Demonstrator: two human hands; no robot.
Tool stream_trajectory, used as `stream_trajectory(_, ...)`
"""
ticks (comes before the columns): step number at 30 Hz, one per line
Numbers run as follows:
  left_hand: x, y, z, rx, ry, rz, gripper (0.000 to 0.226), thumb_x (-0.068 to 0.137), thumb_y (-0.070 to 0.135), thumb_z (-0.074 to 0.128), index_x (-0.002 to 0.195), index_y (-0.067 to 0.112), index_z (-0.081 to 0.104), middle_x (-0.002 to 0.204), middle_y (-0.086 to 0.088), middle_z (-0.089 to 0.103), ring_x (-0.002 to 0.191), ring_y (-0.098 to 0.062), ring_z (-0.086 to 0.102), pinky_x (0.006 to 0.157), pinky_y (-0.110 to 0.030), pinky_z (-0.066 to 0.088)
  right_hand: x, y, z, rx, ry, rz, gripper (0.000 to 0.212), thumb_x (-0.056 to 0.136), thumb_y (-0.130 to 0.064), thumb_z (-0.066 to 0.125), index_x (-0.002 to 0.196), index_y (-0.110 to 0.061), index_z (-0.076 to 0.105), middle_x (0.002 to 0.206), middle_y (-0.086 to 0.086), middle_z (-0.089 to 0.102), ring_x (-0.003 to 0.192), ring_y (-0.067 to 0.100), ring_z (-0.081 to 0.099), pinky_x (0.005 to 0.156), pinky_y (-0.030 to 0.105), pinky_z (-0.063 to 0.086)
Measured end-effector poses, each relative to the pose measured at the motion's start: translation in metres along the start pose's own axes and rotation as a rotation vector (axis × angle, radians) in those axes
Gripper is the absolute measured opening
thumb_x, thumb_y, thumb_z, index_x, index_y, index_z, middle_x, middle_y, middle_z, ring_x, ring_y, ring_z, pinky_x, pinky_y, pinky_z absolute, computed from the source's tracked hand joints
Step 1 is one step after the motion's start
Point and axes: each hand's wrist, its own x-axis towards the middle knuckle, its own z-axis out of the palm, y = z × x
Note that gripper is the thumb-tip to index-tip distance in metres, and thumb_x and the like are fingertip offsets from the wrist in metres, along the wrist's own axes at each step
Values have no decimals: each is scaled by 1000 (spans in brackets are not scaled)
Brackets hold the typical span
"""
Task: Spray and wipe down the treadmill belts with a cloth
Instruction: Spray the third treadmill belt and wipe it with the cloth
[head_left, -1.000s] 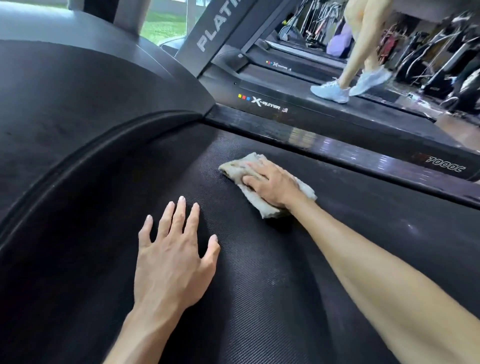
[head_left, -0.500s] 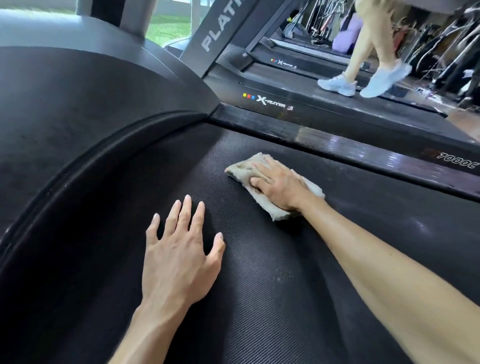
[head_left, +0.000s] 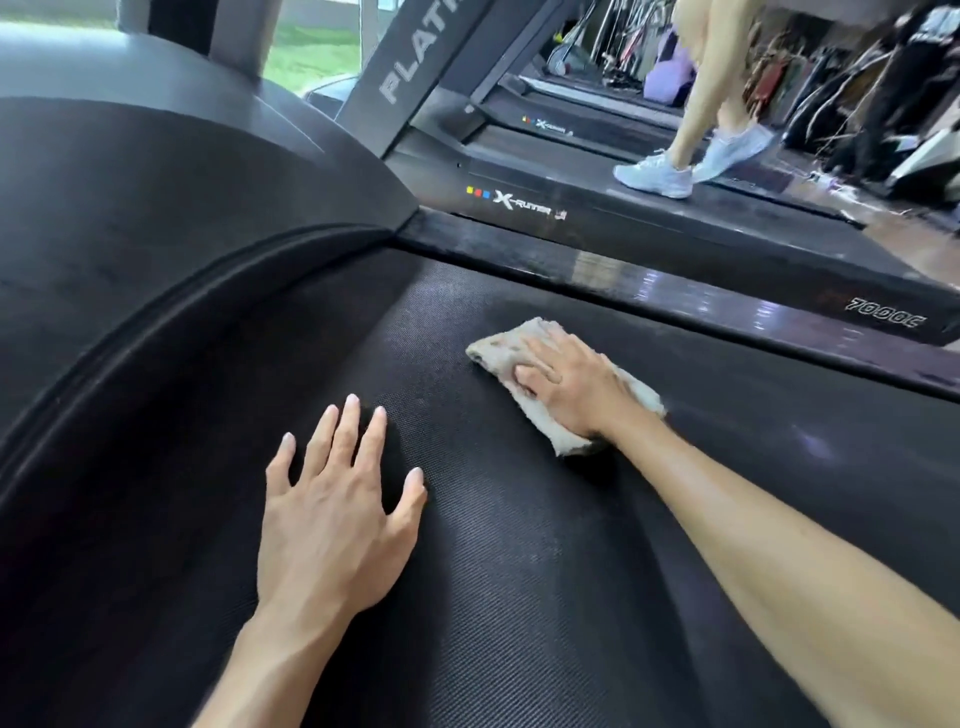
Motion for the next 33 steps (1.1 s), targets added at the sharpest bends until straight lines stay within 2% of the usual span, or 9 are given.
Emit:
stream_trajectory(4,1,2,0,4,-8,-1,86,85,67,-4,163,31,1,170,8,-10,155,-7,-14,126,-41,-6,25,-18,-3,-5,21,357,61,100,-64,27,155,-39,34,172,-1,11,158,23,8,126,55,8)
stream_trajectory(11,1,-1,2,1,6,4,90,83,69,-6,163,32,8,169,9,-5,155,-5,-10,125,-40,-4,-10,-2,-9,71,-11,-45,71,93,-67,39,158,-40,33,169,-12,22,155,18,23,125,43,17)
stream_trajectory(13,1,0,1,-4,1,4,91,82,70,-6,163,31,9,169,9,-3,155,-6,-9,126,-40,-4,-16,23,-8,7,61,114,68,87,-70,29,147,-41,44,161,-7,33,149,24,31,119,49,24)
stream_trajectory(15,1,1,1,12,-5,-1,91,82,68,-8,163,31,5,170,8,-6,155,-6,-11,126,-41,-5,-7,32,-7,-15,74,406,69,89,-67,23,149,-38,42,165,1,26,153,29,22,122,56,17)
stream_trajectory(17,1,2,0,23,-5,-4,86,86,67,-5,163,31,3,170,8,-8,155,-6,-12,126,-41,-5,11,21,-8,22,69,524,63,95,-61,25,151,-34,40,168,6,20,156,29,12,124,60,8)
stream_trajectory(20,2,2,0,34,-14,-3,78,93,65,2,163,31,1,169,8,-11,154,-6,-14,126,-42,-4,18,10,-9,3,63,253,65,87,-67,26,142,-40,48,165,0,30,154,24,21,123,56,17)
stream_trajectory(23,3,1,1,44,-10,1,86,86,68,-6,163,32,1,169,9,-10,154,-6,-13,126,-41,-4,-10,20,-13,102,15,70,68,92,-68,39,154,-41,42,169,-10,24,156,18,21,126,43,17)
stream_trajectory(29,1,3,-1,50,-15,-1,78,94,66,6,163,31,1,169,8,-11,155,-7,-13,126,-41,-4,-8,35,-16,75,116,624,64,101,-57,28,159,-31,34,168,8,20,155,34,17,126,55,11)
stream_trajectory(33,4,3,2,60,-17,-2,80,92,67,-1,163,31,0,169,8,-11,154,-7,-14,126,-42,-3,7,10,-26,28,21,310,70,84,-66,19,131,-31,56,146,3,49,140,33,42,115,57,34)
